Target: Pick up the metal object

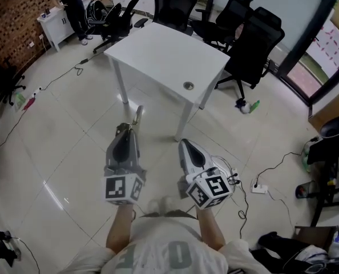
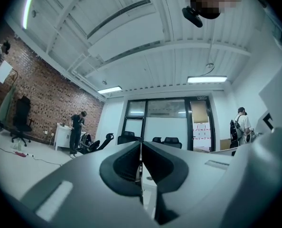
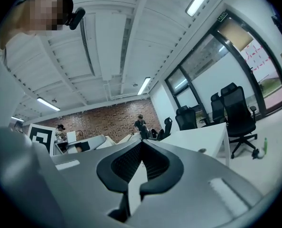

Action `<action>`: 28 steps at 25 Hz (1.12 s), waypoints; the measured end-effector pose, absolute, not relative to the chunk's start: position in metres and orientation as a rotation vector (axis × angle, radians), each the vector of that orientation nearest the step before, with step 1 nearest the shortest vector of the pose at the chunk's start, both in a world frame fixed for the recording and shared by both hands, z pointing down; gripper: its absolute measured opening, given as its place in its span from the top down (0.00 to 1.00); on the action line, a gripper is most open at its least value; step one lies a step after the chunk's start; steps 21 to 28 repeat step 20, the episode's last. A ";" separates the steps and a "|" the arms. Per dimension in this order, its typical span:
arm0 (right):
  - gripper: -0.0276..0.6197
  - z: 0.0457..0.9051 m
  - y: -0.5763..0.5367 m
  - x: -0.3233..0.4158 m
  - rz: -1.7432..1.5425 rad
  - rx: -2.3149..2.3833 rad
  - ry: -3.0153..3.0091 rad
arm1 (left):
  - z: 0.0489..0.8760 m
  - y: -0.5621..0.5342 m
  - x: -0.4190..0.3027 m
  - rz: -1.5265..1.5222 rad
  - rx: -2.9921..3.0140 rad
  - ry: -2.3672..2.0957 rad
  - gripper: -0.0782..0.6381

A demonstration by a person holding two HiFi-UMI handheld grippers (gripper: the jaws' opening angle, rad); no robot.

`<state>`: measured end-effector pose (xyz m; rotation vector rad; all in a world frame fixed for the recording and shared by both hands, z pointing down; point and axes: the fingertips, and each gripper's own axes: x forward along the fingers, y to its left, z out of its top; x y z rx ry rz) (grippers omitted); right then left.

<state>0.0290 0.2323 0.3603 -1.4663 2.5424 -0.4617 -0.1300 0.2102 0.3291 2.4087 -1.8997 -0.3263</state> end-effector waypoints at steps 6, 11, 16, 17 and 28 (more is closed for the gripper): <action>0.94 0.344 0.236 0.047 -0.400 -1.477 2.528 | 0.320 0.215 -0.114 -0.341 2.430 -1.899 0.87; 0.94 0.335 0.239 0.049 -0.376 -1.467 2.522 | 0.314 0.219 -0.113 -0.340 2.437 -1.914 0.87; 0.94 0.333 0.244 0.054 -0.367 -1.457 2.515 | 0.313 0.220 -0.108 -0.340 2.440 -1.917 0.87; 0.94 0.335 0.246 0.055 -0.367 -1.461 2.516 | 0.314 0.221 -0.107 -0.340 2.443 -1.914 0.87; 0.94 0.340 0.248 0.056 -0.370 -1.475 2.524 | 0.316 0.226 -0.105 -0.338 2.450 -1.906 0.87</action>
